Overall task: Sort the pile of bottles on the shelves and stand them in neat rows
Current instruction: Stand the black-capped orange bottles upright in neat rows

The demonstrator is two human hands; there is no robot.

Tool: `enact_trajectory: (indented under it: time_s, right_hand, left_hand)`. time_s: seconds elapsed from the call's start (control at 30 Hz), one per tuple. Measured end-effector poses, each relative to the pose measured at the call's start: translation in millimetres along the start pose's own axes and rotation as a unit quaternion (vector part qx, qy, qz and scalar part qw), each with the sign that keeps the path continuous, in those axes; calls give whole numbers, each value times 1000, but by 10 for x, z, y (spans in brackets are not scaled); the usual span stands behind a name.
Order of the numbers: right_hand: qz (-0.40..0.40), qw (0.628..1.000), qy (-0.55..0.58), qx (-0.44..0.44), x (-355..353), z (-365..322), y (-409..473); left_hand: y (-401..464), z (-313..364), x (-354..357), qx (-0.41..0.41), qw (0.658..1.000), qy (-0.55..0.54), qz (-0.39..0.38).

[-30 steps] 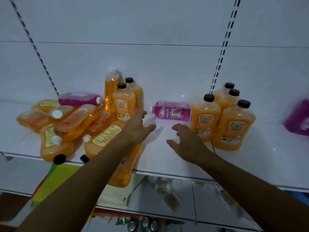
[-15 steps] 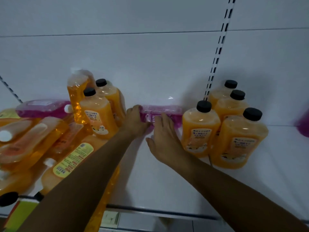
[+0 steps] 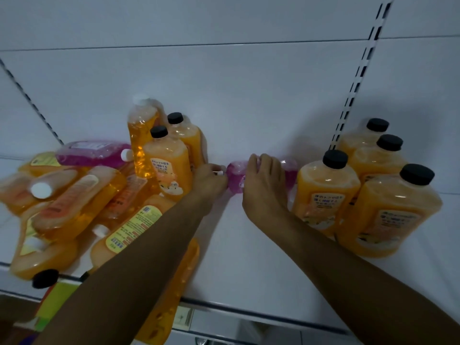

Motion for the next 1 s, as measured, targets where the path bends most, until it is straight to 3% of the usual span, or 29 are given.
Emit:
enact_trajectory:
  time_s: [0.13, 0.27, 0.37, 0.43, 0.57, 0.67, 0.77, 0.87, 1.0]
  right_hand:
    - [29, 999, 35, 6, -58, 54, -31]
    - [84, 983, 158, 26, -195, 59, -76]
    - [73, 960, 268, 24, -263, -41, -260]
    - [41, 935, 351, 34, -280, -149, -442]
    - [-54, 836, 541, 79, -351, -373, -765]
    - [-58, 809, 576, 101, -520, -381, -963]
    - [-46, 794, 592, 130, -744, -248, -1205]
    - [-29, 777, 610, 154, -985, -30, -1490]
    - [24, 775, 600, 197, -1319, 339, -1842]
  left_hand:
    - [-244, 183, -111, 125, 986, 104, 27]
    - [-541, 509, -338, 263, 934, 222, 94]
    - [-769, 716, -520, 344, 892, 272, 111]
    - [-880, 776, -628, 364, 879, 290, 104]
    - [-1057, 802, -858, 390, 870, 291, 80]
    - [-1207, 790, -968, 398, 886, 231, 59]
    - [-1377, 777, -908, 416, 899, 139, -8]
    - [-1583, 773, -644, 393, 904, 67, -155]
    - [-1906, 860, -119, 397, 863, 43, -309]
Point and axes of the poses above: each hand's wrist, its own y-axis towards the middle knuckle, its own x-axis out of the palm, z = x × y, the point moved 3 cm from there along y, towards the middle knuckle, and after that the axes turned 5 degrees about -x, right-handed, at the moved point
